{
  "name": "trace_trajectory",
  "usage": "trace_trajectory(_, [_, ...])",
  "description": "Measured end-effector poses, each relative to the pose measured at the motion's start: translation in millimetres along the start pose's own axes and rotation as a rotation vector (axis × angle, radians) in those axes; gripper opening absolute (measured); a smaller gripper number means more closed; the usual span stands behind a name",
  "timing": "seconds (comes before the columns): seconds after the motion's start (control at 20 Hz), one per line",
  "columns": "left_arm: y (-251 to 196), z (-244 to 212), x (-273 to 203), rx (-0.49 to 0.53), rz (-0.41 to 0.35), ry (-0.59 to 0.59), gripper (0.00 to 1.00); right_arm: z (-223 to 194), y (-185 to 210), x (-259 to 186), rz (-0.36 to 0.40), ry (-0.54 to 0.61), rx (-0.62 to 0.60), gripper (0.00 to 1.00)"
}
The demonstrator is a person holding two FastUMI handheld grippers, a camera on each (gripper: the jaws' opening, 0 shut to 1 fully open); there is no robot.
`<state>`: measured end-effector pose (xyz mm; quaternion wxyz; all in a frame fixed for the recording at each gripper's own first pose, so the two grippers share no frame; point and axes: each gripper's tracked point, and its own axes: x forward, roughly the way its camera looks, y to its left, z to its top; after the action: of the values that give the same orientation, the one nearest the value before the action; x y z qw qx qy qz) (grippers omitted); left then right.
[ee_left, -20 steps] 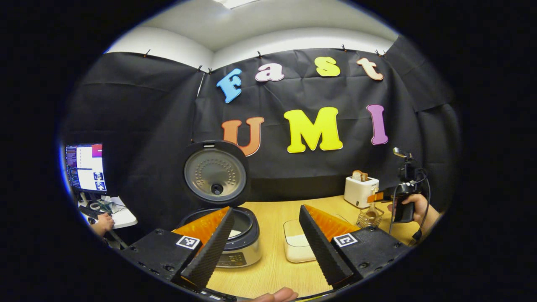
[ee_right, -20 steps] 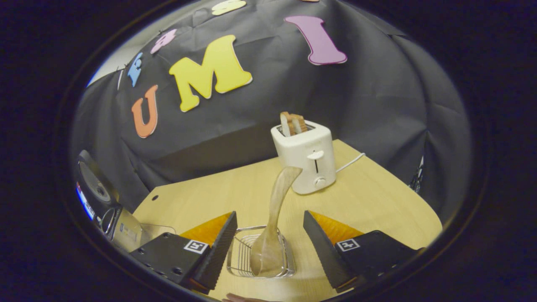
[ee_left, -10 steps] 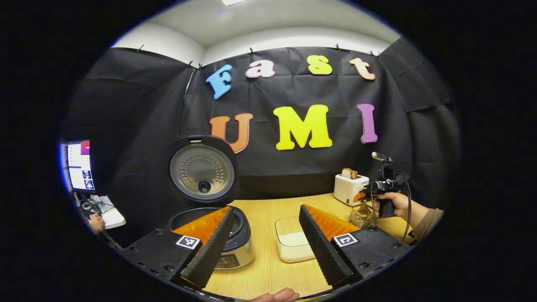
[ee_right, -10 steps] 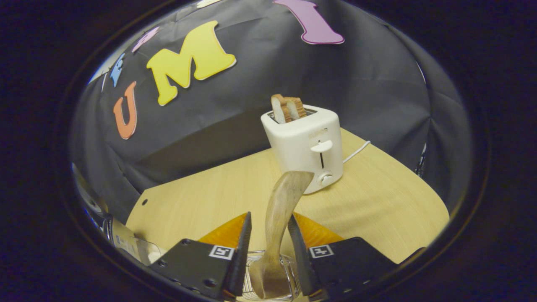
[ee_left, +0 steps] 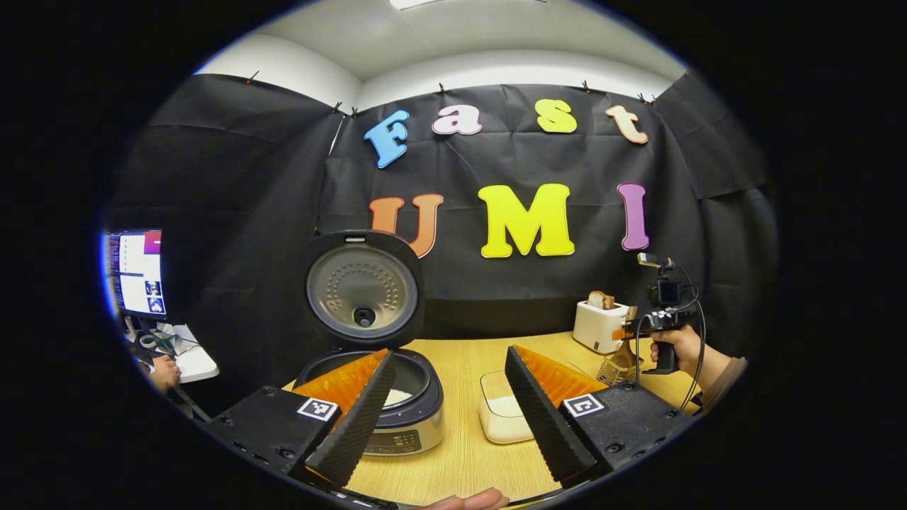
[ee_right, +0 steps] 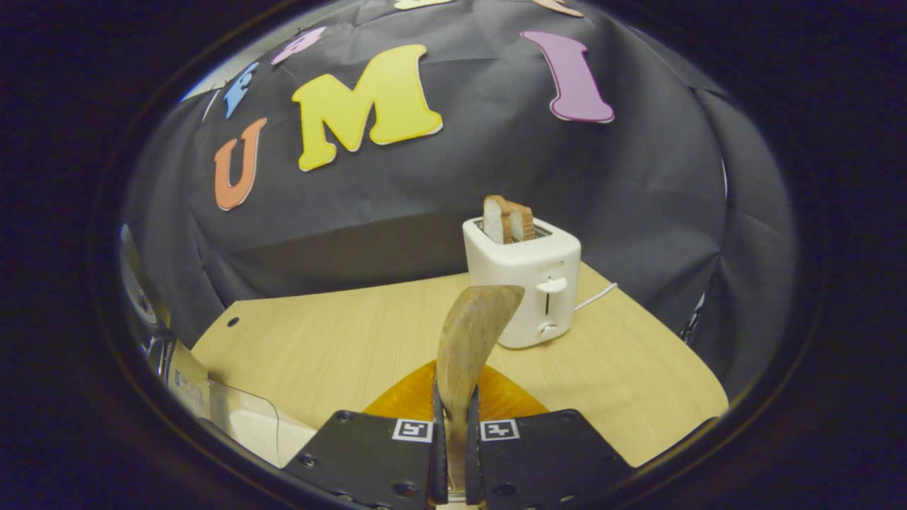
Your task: Close the left gripper, press the button to open the rice cooker; take a wooden spoon from the chopstick holder with the right hand, scoop a spoonful of rice and pour it into the rice cooker, then put the wooden spoon back into the chopstick holder.
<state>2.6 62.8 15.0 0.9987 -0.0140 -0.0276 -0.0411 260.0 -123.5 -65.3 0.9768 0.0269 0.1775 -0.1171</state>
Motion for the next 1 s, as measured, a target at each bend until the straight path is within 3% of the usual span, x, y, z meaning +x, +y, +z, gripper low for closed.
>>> trace_trajectory(0.55, [4,-3,-5,-0.008,-0.011,0.018,0.99,53,48,-81,-0.01,-0.164,-0.093,0.1])
trace_trajectory(0.65, [7,-2,-5,-0.014,-0.01,0.018,0.99,59,69,-92,0.019,-0.168,-0.087,0.01])
trace_trajectory(1.0, [14,0,-7,-0.021,-0.02,0.014,0.99,41,163,-112,0.143,-0.164,-0.115,0.01])
